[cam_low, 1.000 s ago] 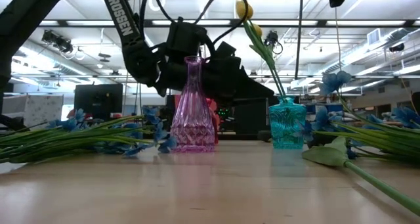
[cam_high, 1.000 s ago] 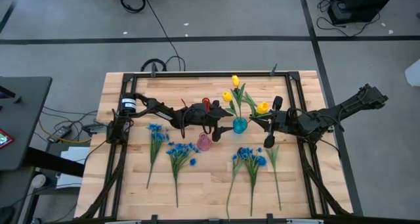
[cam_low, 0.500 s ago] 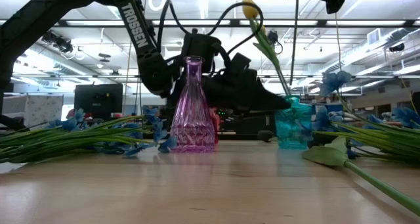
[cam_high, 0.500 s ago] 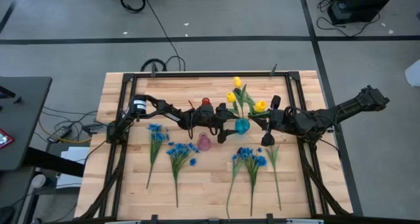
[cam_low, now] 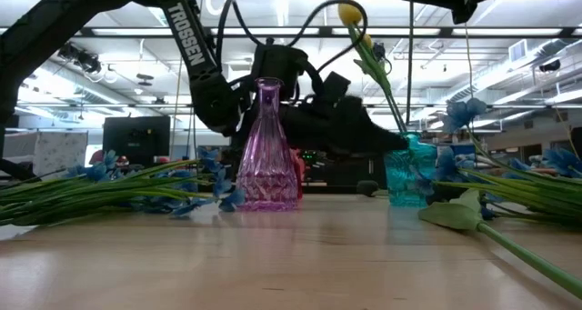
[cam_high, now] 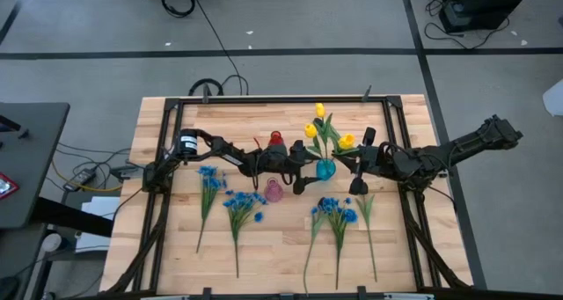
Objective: Sort flowers into vase by color
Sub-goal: Put the yellow flower into the blue vase
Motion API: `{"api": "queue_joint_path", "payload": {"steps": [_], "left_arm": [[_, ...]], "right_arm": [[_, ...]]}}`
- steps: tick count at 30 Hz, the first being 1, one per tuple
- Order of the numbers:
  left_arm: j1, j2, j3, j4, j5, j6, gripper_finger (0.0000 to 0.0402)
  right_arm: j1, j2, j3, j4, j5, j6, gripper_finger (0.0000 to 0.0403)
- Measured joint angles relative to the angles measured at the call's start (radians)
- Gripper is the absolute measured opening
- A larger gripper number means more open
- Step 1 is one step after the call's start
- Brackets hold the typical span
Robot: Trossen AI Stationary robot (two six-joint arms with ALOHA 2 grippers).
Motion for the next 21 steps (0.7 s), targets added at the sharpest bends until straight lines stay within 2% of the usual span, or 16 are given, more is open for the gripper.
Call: {"api": "queue_joint_path", "payload": {"steps": [5, 14, 21], "left_arm": [[-0.015, 0.035, 0.033, -0.004, -0.07, 0.024, 0.0396], [-0.014, 0.059, 0.059, 0.001, -0.071, 0.027, 0.0399], [-0.012, 0.074, 0.059, 0.029, -0.072, 0.025, 0.0395]], "right_arm": [[-0.005, 0.0, -0.02, 0.026, -0.001, 0.001, 0.0036], [-0.038, 0.0, -0.06, 0.046, -0.003, 0.018, 0.0036], [-0.067, 0.019, -0.06, 0.012, -0.049, 0.026, 0.0036]]}}
